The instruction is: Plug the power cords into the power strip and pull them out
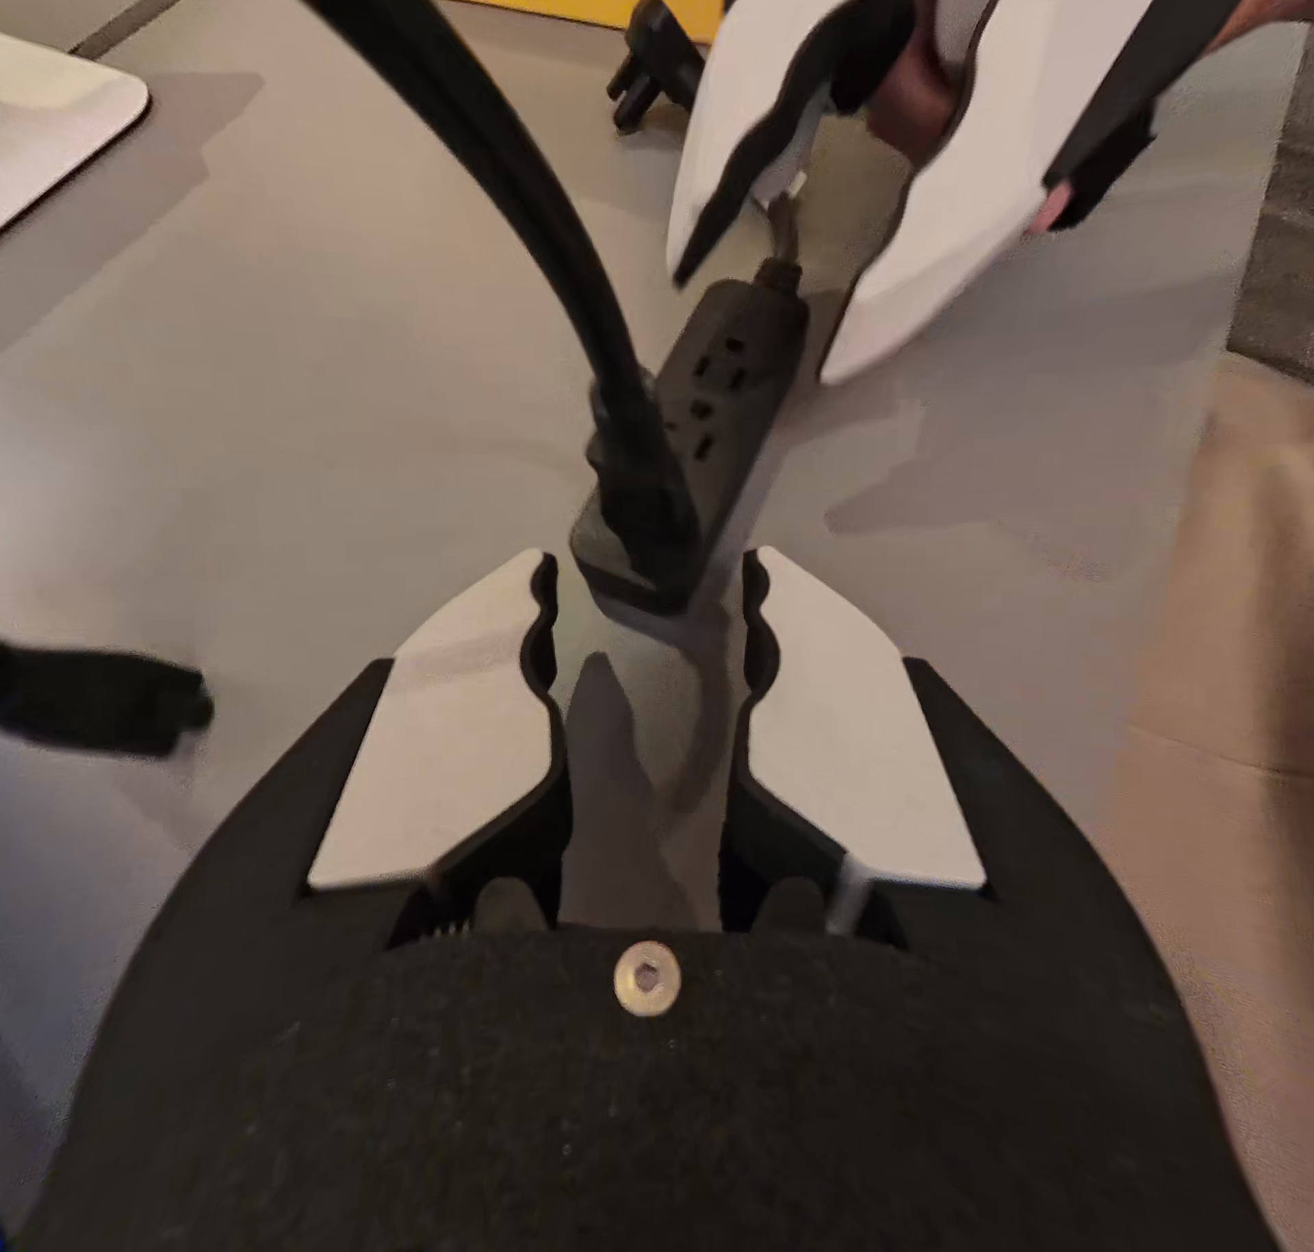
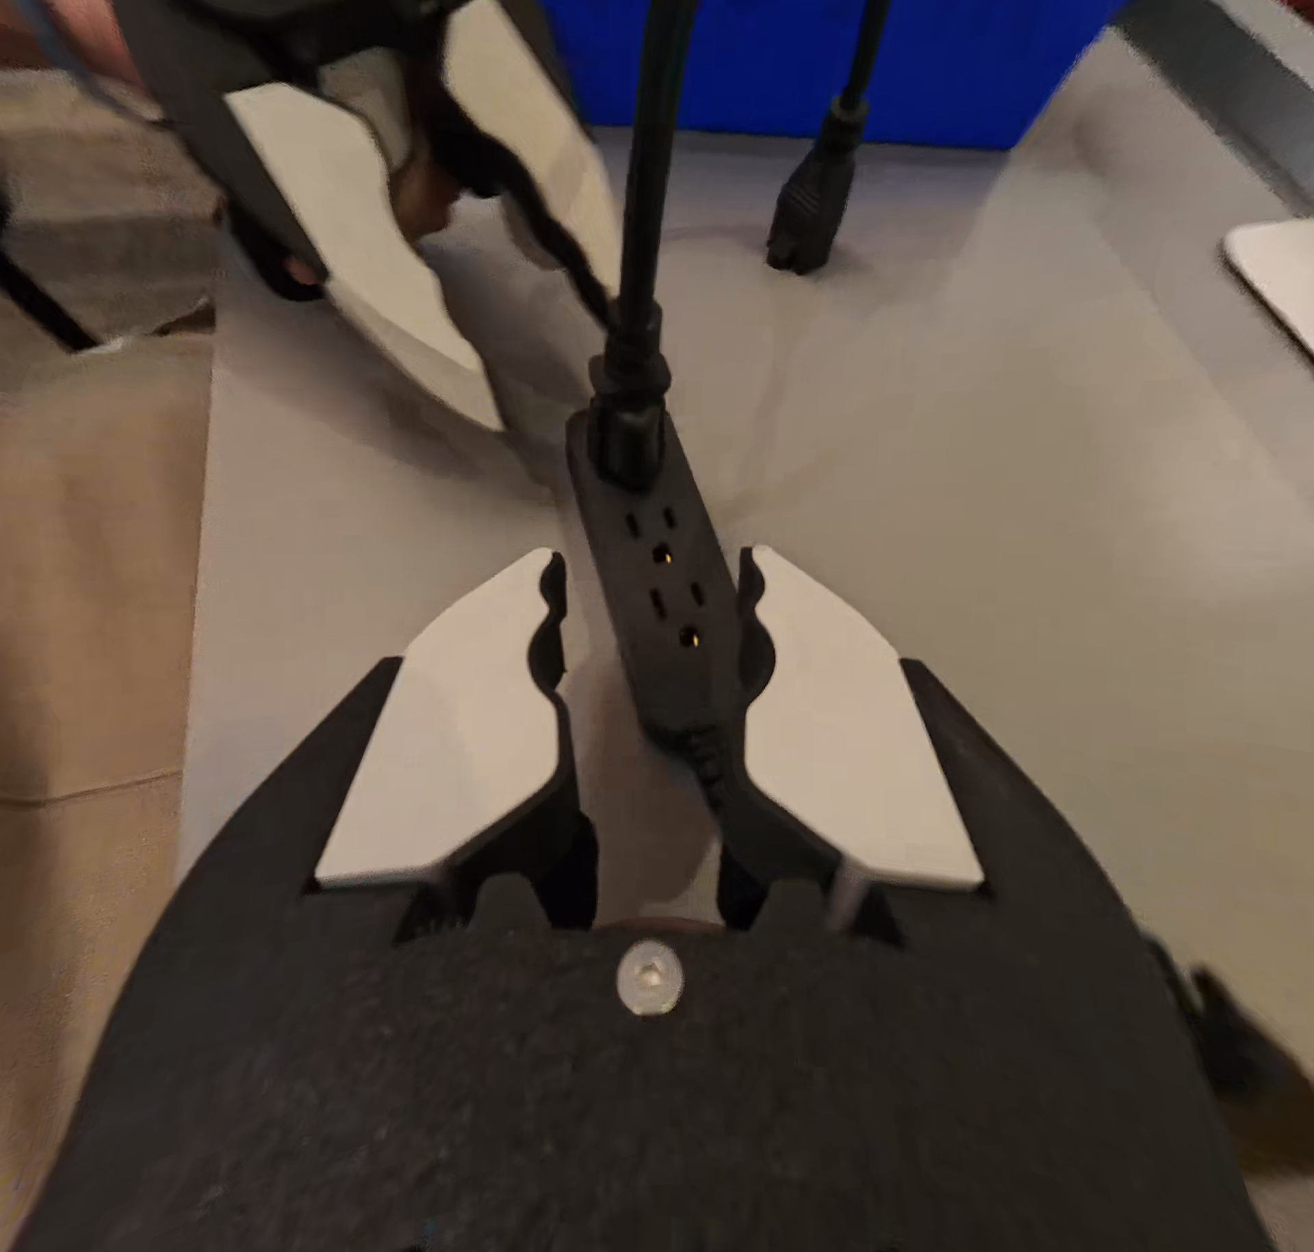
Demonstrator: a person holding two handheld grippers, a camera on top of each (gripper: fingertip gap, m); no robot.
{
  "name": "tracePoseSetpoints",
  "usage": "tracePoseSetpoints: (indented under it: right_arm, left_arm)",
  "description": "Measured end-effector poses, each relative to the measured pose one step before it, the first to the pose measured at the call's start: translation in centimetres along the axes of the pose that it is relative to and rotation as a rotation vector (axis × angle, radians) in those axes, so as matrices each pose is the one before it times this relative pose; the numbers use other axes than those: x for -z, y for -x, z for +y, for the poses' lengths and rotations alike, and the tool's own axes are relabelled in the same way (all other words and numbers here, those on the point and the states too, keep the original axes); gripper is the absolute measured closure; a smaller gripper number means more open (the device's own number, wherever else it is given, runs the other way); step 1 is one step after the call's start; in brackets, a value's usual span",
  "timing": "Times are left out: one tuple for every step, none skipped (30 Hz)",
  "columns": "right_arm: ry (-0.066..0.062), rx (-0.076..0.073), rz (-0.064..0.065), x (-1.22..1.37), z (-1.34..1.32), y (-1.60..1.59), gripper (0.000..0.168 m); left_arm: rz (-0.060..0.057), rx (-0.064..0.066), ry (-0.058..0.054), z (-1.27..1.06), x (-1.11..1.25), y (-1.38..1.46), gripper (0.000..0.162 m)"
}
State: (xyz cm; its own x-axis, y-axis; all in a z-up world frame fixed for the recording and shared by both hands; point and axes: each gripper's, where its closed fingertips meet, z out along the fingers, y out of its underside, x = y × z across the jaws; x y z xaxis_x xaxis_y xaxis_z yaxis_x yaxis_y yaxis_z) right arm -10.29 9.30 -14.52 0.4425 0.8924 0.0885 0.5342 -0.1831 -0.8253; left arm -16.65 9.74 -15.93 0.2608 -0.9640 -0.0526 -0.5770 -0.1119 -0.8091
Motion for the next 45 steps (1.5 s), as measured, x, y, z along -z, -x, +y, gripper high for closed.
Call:
tracePoseSetpoints:
  right_arm:
    - [0.025, 0.0184, -0.043, -0.812, -0.063, -0.011, 0.122]
    - [0.027, 0.0113, -0.0347, -0.821, 0.031, -0.112, 0.121]
    - [0.0328, 0.007, -0.0292, -0.77, 0.206, -0.165, 0.12]
    - [0.0474, 0.001, -0.0203, -0.687, 0.464, -0.273, 0.12]
    - [0.0357, -0.0083, -0.0206, -0.585, 0.337, -0.178, 0.119]
    - [0.01, -0.0168, -0.0261, -0.472, 0.022, 0.055, 0.121]
    - [-0.0013, -0.0127, -0.0263, -0.362, -0.011, 0.25, 0.125]
    - [-0.0023, 0.0039, 0.0126, -0.264, 0.08, -0.116, 0.126]
    - [-0.0078, 0.0239, 0.0048, -0.017, 0.012, 0.036, 0.126]
    - [0.0072, 0.007, -0.0023, 0.044, 0.101, 0.011, 0.126]
    - [0.0081, -0.0078, -0.0063, 0.022, 0.082, 0.068, 0.126]
    - [-0.0047, -0.001, 0.0078, 0.009, 0.052, -0.045, 0.126]
    - [-0.0252, -0.0029, 0.0034, -0.009, -0.01, 0.036, 0.125]
    - [-0.0352, -0.0062, -0.0161, -0.076, -0.074, 0.215, 0.125]
    - [-0.0079, -0.007, -0.0122, -0.066, -0.05, 0.094, 0.125]
    - [0.0145, 0.0119, -0.0009, -0.142, -0.085, 0.069, 0.125]
    - [0.008, 0.0011, -0.0006, -0.151, -0.122, -0.014, 0.126]
    - [-0.001, -0.0048, 0.0024, -0.175, -0.156, -0.141, 0.125]
    - [0.0008, -0.0038, 0.0032, -0.151, -0.136, -0.138, 0.125]
    - [0.0109, 0.0025, 0.0018, 0.014, 0.027, -0.106, 0.126]
    - [0.0014, -0.0058, -0.0047, 0.054, 0.055, -0.019, 0.126]
    - [-0.0162, -0.0053, -0.0049, -0.001, -0.001, 0.05, 0.125]
    - [-0.0128, 0.0066, -0.003, -0.015, -0.013, 0.099, 0.125]
    - [0.0054, 0.0041, -0.0036, -0.007, 0.02, 0.069, 0.125]
    - [-0.0017, 0.0003, -0.0047, -0.068, -0.058, 0.047, 0.125]
    - [-0.0012, 0.0013, 0.0018, -0.103, -0.081, 0.041, 0.126]
    - [0.0009, 0.002, 0.0032, -0.065, -0.059, 0.067, 0.126]
    - [0.0009, 0.0001, 0.0062, -0.035, -0.033, 0.031, 0.126]
    - [0.005, -0.0012, 0.0035, 0.001, -0.004, 0.006, 0.126]
    - [0.0125, 0.0009, -0.0012, 0.013, 0.028, 0.044, 0.125]
    - [0.0144, 0.0057, -0.0007, 0.116, 0.091, 0.028, 0.126]
    - [0.0045, 0.003, 0.0011, 0.084, 0.082, 0.043, 0.125]
    - [-0.0079, 0.0021, 0.0077, 0.024, -0.01, 0.016, 0.125]
    - [-0.0109, 0.0072, 0.0022, 0.031, 0.029, 0.092, 0.125]
    - [-0.0124, -0.0105, -0.0163, 0.036, 0.068, 0.162, 0.125]
    - [-0.007, -0.0042, -0.0101, 0.024, 0.036, 0.026, 0.125]
    - [0.0032, 0.0038, -0.0044, -0.025, -0.014, 0.029, 0.125]
    - [0.0021, 0.0032, -0.0018, -0.079, -0.065, 0.088, 0.125]
    - [-0.0027, 0.0036, -0.0005, -0.069, -0.059, 0.129, 0.125]
    - [0.0004, 0.0033, -0.0006, -0.01, 0.002, 0.173, 0.125]
    - [-0.0017, 0.0002, 0.0018, 0.027, 0.017, 0.105, 0.125]
    - [0.0005, 0.0007, 0.0028, 0.011, 0.003, 0.051, 0.125]
    - [0.011, -0.0043, 0.0036, -0.027, -0.004, -0.019, 0.125]
    - [0.0175, 0.0041, 0.0049, -0.007, 0.001, -0.022, 0.125]
    - [0.0171, 0.0054, 0.0107, 0.064, 0.058, -0.103, 0.125]
  left_arm:
    - [0.0223, -0.0151, 0.0037, -0.41, -0.644, 0.417, 0.111]
    - [0.0281, -0.0183, 0.0038, -0.407, -0.545, 0.342, 0.11]
    - [0.0176, -0.0236, -0.0029, -0.451, -0.388, 0.447, 0.11]
    - [0.0216, -0.0258, -0.0088, -0.422, -0.232, 0.29, 0.113]
    - [0.0352, -0.0247, -0.0025, -0.223, -0.154, -0.027, 0.116]
    - [0.0382, -0.025, 0.0022, -0.056, -0.077, -0.208, 0.127]
    - [0.0257, -0.0279, -0.0038, -0.048, -0.029, -0.266, 0.136]
    - [0.0059, -0.0325, -0.0075, -0.045, -0.025, -0.159, 0.136]
    - [-0.0052, -0.0244, -0.0068, -0.071, -0.028, -0.032, 0.136]
    - [-0.0023, -0.0021, -0.0017, -0.091, -0.062, -0.011, 0.136]
    - [0.0068, 0.0124, 0.0028, -0.068, -0.074, 0.0, 0.137]
    - [0.0138, 0.0106, 0.0044, 0.003, 0.004, 0.07, 0.137]
    - [0.0292, 0.001, 0.0045, 0.069, 0.111, -0.093, 0.138]
    - [0.0304, -0.0068, -0.0032, 0.136, 0.199, -0.15, 0.138]
    - [0.0256, 0.0069, -0.0162, 0.106, 0.165, -0.127, 0.138]
    - [0.0177, 0.0138, -0.0164, 0.097, 0.154, -0.026, 0.138]
    - [0.002, -0.0023, 0.0, 0.083, 0.136, 0.085, 0.138]
    - [-0.0127, -0.0166, 0.0309, 0.047, 0.077, 0.19, 0.138]
    - [-0.0151, -0.0265, 0.0471, -0.036, -0.054, 0.088, 0.138]
    - [-0.0148, -0.0288, 0.0391, -0.044, -0.069, 0.047, 0.138]
    - [-0.0052, -0.0115, 0.0121, 0.007, -0.016, 0.021, 0.138]
    - [0.0081, 0.0108, -0.0173, 0.041, 0.03, -0.023, 0.138]
    - [0.018, 0.02, -0.0298, 0.086, 0.078, -0.087, 0.138]
    - [0.0164, 0.0134, -0.025, 0.151, 0.165, -0.04, 0.138]
    - [0.013, 0.0102, -0.0162, 0.108, 0.154, -0.041, 0.138]
    - [0.0038, 0.003, -0.0027, 0.081, 0.1, -0.041, 0.138]
    - [-0.0027, -0.0036, 0.008, 0.033, 0.068, -0.054, 0.138]
    - [-0.0035, 0.0013, 0.0134, -0.048, -0.01, -0.024, 0.138]
    - [-0.0076, -0.0068, 0.0208, -0.132, -0.121, -0.084, 0.139]
    - [-0.018, -0.0216, 0.0317, -0.159, -0.135, -0.1, 0.139]
    - [-0.0184, -0.0208, 0.0284, -0.116, -0.103, -0.089, 0.139]
    - [-0.0126, -0.0137, 0.0092, -0.055, -0.043, -0.054, 0.138]
    - [-0.0022, -0.0001, -0.0152, -0.026, 0.006, 0.01, 0.138]
    - [0.0194, 0.0149, -0.0307, -0.014, -0.005, -0.099, 0.138]
    - [0.0196, 0.0159, -0.0322, 0.057, 0.04, -0.084, 0.138]
    - [0.0144, 0.0153, -0.0221, 0.13, 0.115, -0.002, 0.138]
    - [0.0106, 0.0085, -0.0142, 0.091, 0.119, -0.055, 0.138]
    - [0.0009, -0.0023, -0.002, 0.059, 0.122, -0.086, 0.139]
    - [-0.0023, -0.0057, 0.0028, 0.044, 0.079, -0.148, 0.139]
    - [-0.0013, -0.0012, 0.0019, 0.001, 0.013, -0.154, 0.139]
    - [-0.0033, -0.0004, 0.003, -0.027, -0.005, -0.096, 0.139]
    - [-0.0018, 0.0041, 0.0073, -0.054, -0.028, -0.023, 0.139]
    - [-0.0023, 0.0045, 0.014, -0.092, -0.078, 0.032, 0.139]
    - [-0.0084, -0.0078, 0.0182, -0.182, -0.158, -0.011, 0.139]
    - [-0.0127, -0.006, 0.0168, -0.114, -0.127, 0.05, 0.139]
